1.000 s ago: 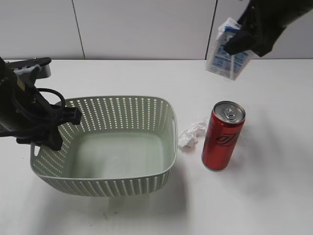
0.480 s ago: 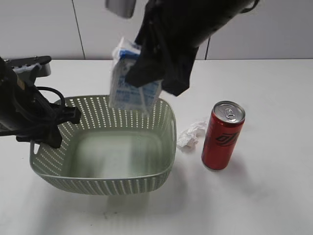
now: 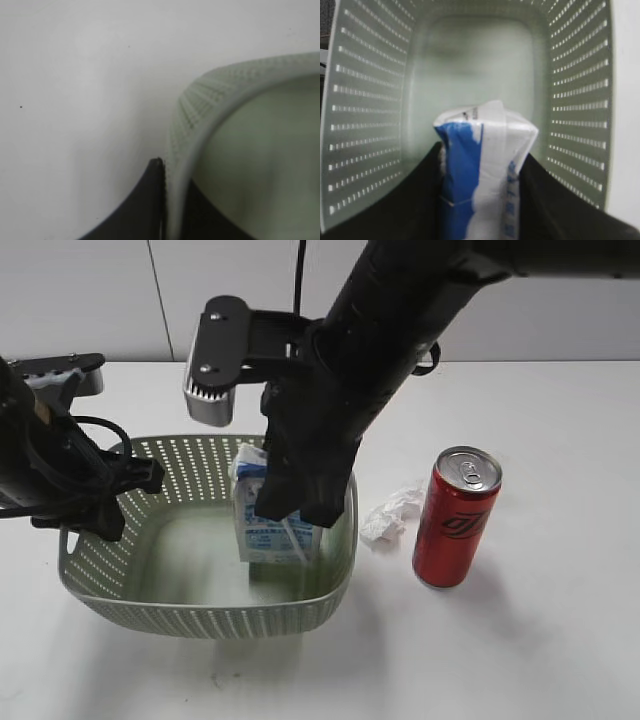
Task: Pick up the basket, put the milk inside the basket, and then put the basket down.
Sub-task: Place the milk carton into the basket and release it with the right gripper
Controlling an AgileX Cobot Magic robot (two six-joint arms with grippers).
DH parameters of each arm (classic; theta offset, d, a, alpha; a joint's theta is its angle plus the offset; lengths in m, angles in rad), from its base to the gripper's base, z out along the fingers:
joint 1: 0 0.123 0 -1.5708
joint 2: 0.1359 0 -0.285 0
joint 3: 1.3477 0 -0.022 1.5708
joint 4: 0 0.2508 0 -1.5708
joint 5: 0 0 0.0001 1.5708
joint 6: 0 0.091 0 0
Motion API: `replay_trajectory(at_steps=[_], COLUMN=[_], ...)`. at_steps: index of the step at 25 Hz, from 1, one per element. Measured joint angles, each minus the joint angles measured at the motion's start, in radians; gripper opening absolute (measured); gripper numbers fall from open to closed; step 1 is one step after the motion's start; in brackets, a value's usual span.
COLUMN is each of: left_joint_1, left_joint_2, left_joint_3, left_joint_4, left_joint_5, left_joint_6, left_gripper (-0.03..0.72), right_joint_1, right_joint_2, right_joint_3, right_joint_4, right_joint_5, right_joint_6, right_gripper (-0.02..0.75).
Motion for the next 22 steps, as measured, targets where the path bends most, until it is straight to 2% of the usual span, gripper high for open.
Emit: replay_trajectory(at_steps=[9, 10, 14, 16, 22], left_joint_1=[0.000, 0.000, 0.000, 0.000, 0.000], left_joint_2=[0.000, 0.000, 0.001, 0.001, 0.001], left_joint_3=[0.001, 0.001, 0.006, 0.006, 0.006], left_joint_4=[-0.003, -0.003, 0.005, 0.006, 0.006], left_joint_5=[0.000, 0.000, 0.008, 0.011, 0.016], left_joint_6=[0.000, 0.000, 0.001, 0.004, 0.007], left_gripper=[-0.001, -0.001, -0.001, -0.001, -0.001], right_joint_1=[0.000, 0.000, 0.000, 0.000, 0.000], right_joint_2=[0.069, 0.069, 0.065, 0.059, -0.010], right_joint_3=[0.000, 0.000, -0.002, -0.002, -0.002], right_joint_4=[-0.013, -0.013, -0.007, -0.007, -0.020], right_joint_5=[-0.031, -0.032, -0.035, -0.035, -0.035], right_joint_6=[0.000, 0.000, 0.001, 0.001, 0.032], right_gripper=[0.297, 0.311, 0.471, 0.527, 0.560])
